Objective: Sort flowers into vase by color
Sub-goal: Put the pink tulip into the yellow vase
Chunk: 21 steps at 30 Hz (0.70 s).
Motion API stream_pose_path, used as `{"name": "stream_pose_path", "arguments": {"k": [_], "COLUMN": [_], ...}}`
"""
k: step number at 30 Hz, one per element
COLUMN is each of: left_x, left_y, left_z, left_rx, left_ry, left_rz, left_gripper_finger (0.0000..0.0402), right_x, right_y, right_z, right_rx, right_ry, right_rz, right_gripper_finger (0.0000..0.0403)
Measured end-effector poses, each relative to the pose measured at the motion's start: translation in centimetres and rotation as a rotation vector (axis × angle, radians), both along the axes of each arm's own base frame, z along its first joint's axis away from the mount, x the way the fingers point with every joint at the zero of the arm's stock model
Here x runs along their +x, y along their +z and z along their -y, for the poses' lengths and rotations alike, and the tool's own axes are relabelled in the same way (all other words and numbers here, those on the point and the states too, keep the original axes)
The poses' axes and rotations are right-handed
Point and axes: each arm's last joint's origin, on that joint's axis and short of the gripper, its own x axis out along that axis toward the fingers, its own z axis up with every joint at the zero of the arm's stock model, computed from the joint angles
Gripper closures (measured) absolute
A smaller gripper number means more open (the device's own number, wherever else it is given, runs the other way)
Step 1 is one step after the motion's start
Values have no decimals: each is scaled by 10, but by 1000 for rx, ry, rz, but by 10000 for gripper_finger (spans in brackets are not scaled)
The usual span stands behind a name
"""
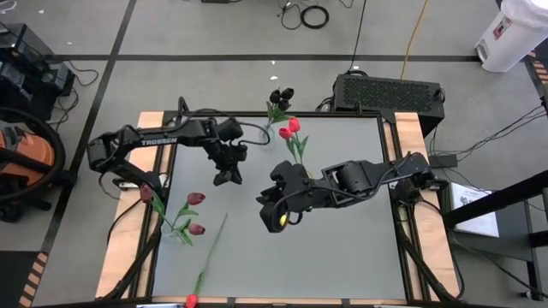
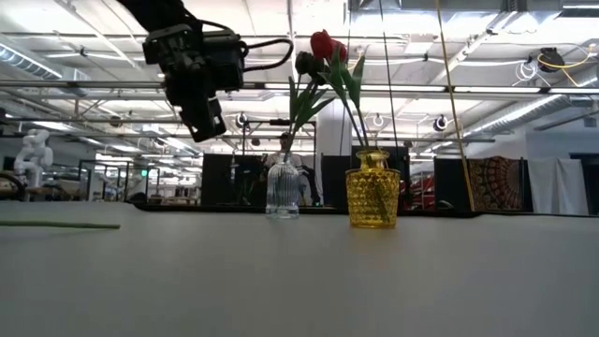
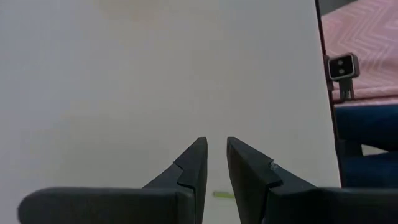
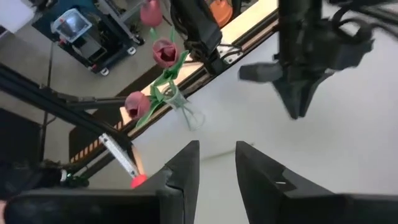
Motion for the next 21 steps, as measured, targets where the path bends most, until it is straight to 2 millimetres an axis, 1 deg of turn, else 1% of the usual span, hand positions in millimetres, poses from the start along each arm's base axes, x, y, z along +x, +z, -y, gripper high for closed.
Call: {"name": "stream_pose_path", "arguments": {"k": [4,7,12,15,21], "left_x": [4,7,11,11,8], "left_y": [-1,-5,-19,-27,-30], "left_z": [8,11,10,10,11], "left_rx": [35,79,46,33,25], "left_ry": [-6,7,60,61,70], "left_rz": [-22,-59,-161,-223,-286], "left_gripper_finger": [334,334,334,334,334], "right_x": [0,1,2,2,2], "right_y": [1,2,4,4,4], "right_z": [1,1,1,1,1], "right_rx": [-4,-9,-6,-5,-37], "right_ry": [-41,-60,-68,-67,-48], "right_rz": [15,29,56,61,55], "right_gripper_finger": [307,307,307,307,307]}}
